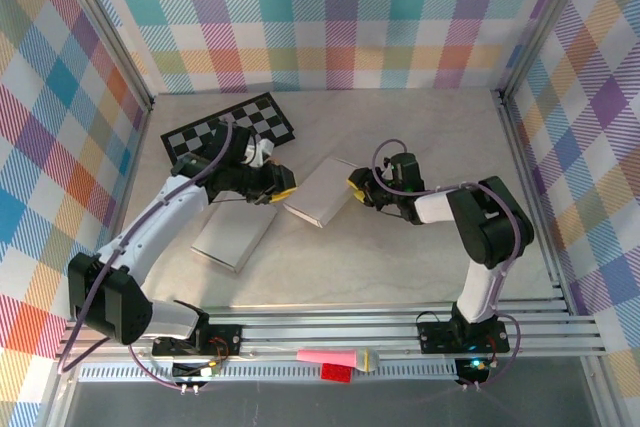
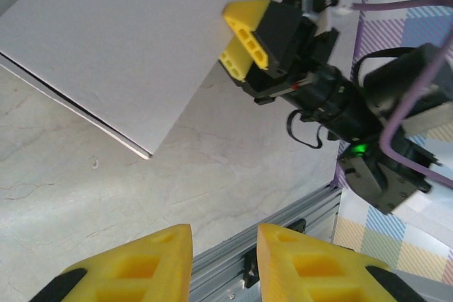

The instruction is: Fold the paper box

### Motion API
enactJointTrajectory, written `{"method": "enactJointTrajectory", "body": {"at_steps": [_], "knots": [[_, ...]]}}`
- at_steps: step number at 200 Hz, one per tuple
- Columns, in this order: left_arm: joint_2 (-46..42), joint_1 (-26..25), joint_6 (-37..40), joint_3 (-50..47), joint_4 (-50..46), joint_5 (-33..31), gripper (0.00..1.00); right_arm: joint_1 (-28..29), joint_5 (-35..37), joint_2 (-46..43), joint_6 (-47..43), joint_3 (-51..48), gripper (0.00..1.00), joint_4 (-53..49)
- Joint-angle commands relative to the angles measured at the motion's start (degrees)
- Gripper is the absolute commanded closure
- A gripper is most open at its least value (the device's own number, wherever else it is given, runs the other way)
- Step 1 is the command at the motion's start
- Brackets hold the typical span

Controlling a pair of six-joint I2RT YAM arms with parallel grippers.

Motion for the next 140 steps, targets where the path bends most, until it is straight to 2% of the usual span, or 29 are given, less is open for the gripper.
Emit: {"method": "enactJointTrajectory", "body": {"at_steps": [1, 9, 46, 64, 89, 97, 113, 133, 135, 136, 137, 138, 140], "knots": [[-3.44, 1.12, 0.69, -0.48, -1.4, -1.11, 0.71, -0.49, 0.05, 0.83, -2.72, 1.37, 0.51, -4.39], [-4.15, 1.25, 1.11, -0.53, -1.52, -1.43, 0.71, -0.49, 1.36, -0.46, -3.07, 1.97, 0.46, -8.58], [-7.18, 1.69, 2.15, -1.85, 0.0, -2.74, 0.69, -0.49, 12.9, -10.29, -5.57, 8.23, 0.25, -42.19], [-7.79, 1.96, 1.91, -2.69, 0.67, -3.4, 0.69, -0.58, 18.22, -14.91, -7.04, 12.59, 0.2, -56.35], [-8.39, 2.29, 2.6, -2.88, 0.65, -4.73, 0.69, -1.03, 22.8, -22.0, -10.65, 15.45, 0.17, -64.75], [-8.9, 2.46, 3.35, -2.56, -0.24, -6.17, 0.69, -1.01, 24.12, -23.91, -13.06, 16.99, 0.0, -67.84], [-11.38, 2.75, 5.6, -1.59, -3.52, -12.74, 0.66, -1.05, 27.32, -27.21, -18.51, 20.07, 0.01, -74.44], [-16.14, 3.01, 7.76, -2.09, -6.55, -24.48, 0.46, -0.95, 33.1, -34.59, -25.6, 18.87, 0.01, -77.6], [-16.56, 3.01, 8.01, -2.26, -6.68, -25.28, 0.36, -0.93, 33.54, -35.51, -26.65, 18.46, 0.01, -77.46], [-16.75, 3.06, 8.16, -2.35, -6.7, -25.73, 0.28, -0.97, 33.73, -36.0, -27.17, 18.22, 0.01, -77.34], [-16.84, 3.08, 8.27, -2.44, -6.71, -26.22, 0.14, -0.95, 34.0, -36.47, -27.74, 18.01, 0.01, -77.23], [-17.02, 3.09, 8.37, -2.53, -6.76, -26.69, 0.07, -0.94, 34.18, -36.92, -28.29, 17.82, 0.01, -77.14], [-17.55, 3.1, 8.56, -2.7, -6.82, -27.63, 0.02, -0.97, 34.62, -37.88, -29.3, 17.39, 0.01, -76.95]]}}
